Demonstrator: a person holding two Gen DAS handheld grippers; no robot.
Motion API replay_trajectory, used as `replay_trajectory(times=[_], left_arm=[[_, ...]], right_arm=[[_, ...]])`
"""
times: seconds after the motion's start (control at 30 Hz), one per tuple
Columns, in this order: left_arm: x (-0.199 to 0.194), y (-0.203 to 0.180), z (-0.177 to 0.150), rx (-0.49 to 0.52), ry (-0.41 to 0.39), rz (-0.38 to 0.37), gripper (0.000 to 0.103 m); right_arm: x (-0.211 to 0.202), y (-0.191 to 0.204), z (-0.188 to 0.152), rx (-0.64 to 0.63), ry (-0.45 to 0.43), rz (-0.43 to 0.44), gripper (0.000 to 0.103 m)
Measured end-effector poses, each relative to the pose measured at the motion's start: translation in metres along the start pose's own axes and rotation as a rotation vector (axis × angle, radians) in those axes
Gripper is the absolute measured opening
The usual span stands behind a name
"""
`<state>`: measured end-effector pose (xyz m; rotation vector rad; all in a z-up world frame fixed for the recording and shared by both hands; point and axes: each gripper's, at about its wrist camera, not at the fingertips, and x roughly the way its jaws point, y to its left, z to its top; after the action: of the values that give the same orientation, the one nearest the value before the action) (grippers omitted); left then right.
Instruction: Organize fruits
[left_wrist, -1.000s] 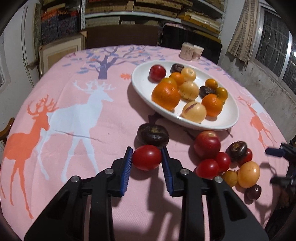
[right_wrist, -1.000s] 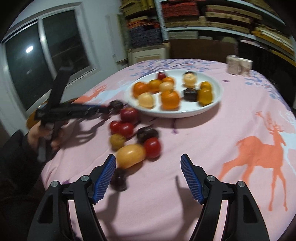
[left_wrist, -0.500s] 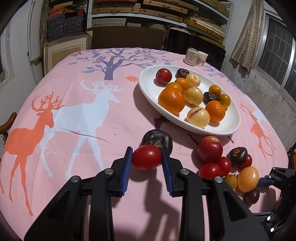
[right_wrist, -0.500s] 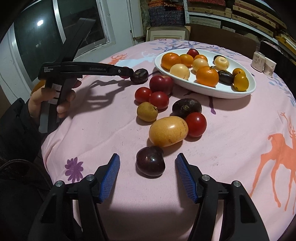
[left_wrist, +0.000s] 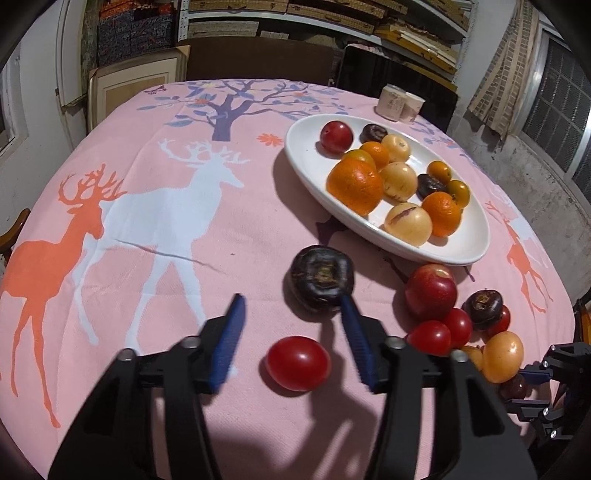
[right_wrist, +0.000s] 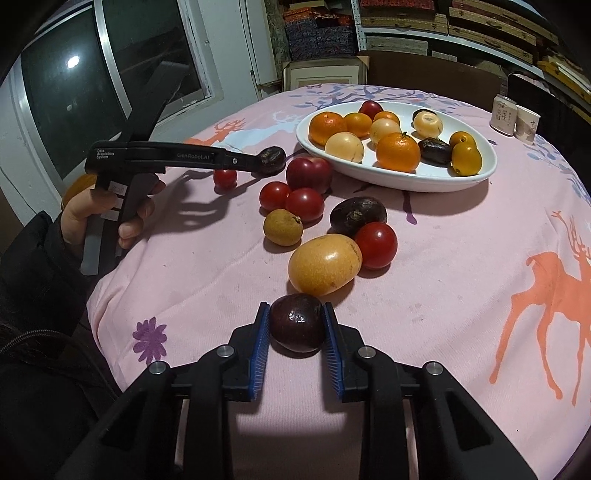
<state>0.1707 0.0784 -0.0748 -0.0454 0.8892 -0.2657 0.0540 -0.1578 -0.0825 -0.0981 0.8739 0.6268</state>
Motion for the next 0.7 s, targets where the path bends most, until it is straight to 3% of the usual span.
replay_trajectory(times=[0.07,0.23,0.27,0.37,0.53,0.7], left_arm=[[-0.004,-0.003,-0.001,0.014,-0.018,0.009,0.03],[-0.006,-0.002,-0.001,0.005,-0.018,-0.007,0.029],[-0.007,-0.003,-0.001,0.011,-0.008,-0.018,0.03],[-0.009,-0.01,-0.009,0.047,0.027,0.018,0.053],[-0.012,-0.021,-0.027,0.142,0.051,0.101,0.055],[-0.015,-0.003,-0.026,0.061,0.044,0.099,0.029]], right_arm=[[-0.005,-0.001,0.0,0.006,-0.018,0.019,0.028],[-0.014,-0.006,0.003,0.017,-0.052,0.041,0.028],[-0.015,-0.007,0.003,0.022,-0.052,0.043,0.028],[-0.018,-0.011,0.005,0.024,-0.05,0.036,0.028],[-0.02,-0.015,0.007,0.037,-0.059,0.047,0.028],[-0.019,-0.013,0.006,0.034,-0.056,0.06,0.028]])
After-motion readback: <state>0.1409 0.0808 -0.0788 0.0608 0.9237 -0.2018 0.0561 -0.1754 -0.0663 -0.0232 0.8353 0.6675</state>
